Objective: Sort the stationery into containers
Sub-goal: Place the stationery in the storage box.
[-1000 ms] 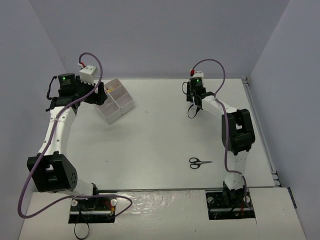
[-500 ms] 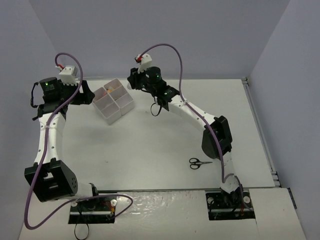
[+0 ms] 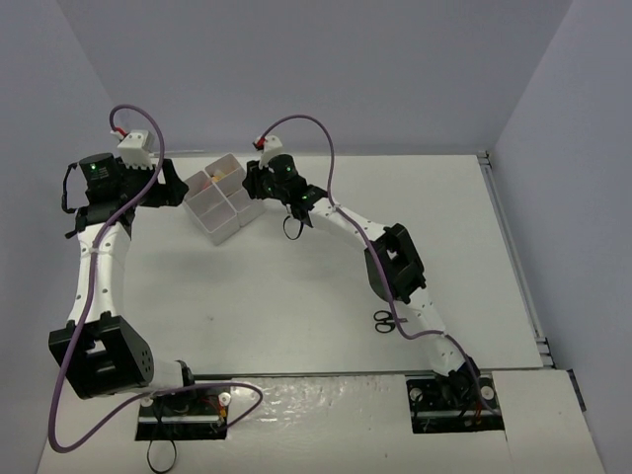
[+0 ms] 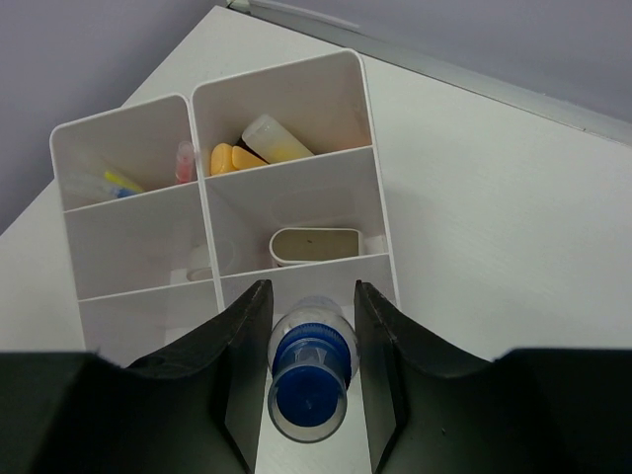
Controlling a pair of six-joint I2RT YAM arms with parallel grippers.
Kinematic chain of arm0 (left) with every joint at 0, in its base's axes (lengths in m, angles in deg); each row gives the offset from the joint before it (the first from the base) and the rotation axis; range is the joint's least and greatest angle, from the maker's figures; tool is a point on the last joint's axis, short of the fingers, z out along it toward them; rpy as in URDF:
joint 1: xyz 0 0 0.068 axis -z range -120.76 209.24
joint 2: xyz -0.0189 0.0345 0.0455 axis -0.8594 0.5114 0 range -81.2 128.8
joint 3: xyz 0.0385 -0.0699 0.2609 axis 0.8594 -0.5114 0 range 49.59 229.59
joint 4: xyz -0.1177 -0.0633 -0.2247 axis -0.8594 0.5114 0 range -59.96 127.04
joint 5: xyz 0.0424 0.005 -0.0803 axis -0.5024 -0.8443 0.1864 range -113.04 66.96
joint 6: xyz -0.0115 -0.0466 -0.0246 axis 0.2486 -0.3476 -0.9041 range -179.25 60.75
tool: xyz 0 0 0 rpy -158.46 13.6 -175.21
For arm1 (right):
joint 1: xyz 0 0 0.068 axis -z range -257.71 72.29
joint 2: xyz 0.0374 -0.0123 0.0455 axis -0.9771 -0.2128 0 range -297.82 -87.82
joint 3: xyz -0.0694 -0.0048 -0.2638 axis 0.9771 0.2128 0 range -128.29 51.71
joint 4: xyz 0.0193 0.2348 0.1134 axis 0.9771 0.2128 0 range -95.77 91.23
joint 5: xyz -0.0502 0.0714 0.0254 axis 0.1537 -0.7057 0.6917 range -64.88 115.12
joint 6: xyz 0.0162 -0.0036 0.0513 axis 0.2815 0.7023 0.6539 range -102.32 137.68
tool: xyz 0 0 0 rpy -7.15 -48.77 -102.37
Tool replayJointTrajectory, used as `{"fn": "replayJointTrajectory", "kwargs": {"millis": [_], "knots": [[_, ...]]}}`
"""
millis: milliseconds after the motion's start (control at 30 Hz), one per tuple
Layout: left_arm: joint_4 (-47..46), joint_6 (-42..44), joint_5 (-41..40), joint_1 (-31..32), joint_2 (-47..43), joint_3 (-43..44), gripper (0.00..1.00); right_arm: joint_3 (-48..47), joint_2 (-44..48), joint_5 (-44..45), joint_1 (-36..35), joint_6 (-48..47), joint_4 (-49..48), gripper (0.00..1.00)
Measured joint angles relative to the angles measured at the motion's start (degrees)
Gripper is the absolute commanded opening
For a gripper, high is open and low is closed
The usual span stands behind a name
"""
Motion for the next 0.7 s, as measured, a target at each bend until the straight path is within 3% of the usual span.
{"fn": "replayJointTrajectory", "kwargs": {"millis": [67,100,267,433,700], "knots": [[0.0,0.0,0.1,0.0,0.0,0.0,0.70,0.0,-0.2,-0.2,0.0,0.5,0.0,0.01],[-0.1,0.0,0.1,0.0,0.0,0.0,0.70,0.0,-0.3,-0.3,0.0,0.7,0.0,0.06],[-0.3,0.0,0.2,0.0,0.0,0.0,0.70,0.0,-0.6,-0.2,0.0,0.6,-0.1,0.51],[-0.4,0.0,0.3,0.0,0.0,0.0,0.70,0.0,-1.3,-0.1,0.0,0.4,0.0,0.65],[-0.4,0.0,0.6,0.0,0.0,0.0,0.70,0.2,-1.2,0.1,0.0,-0.5,0.5,0.70]]}}
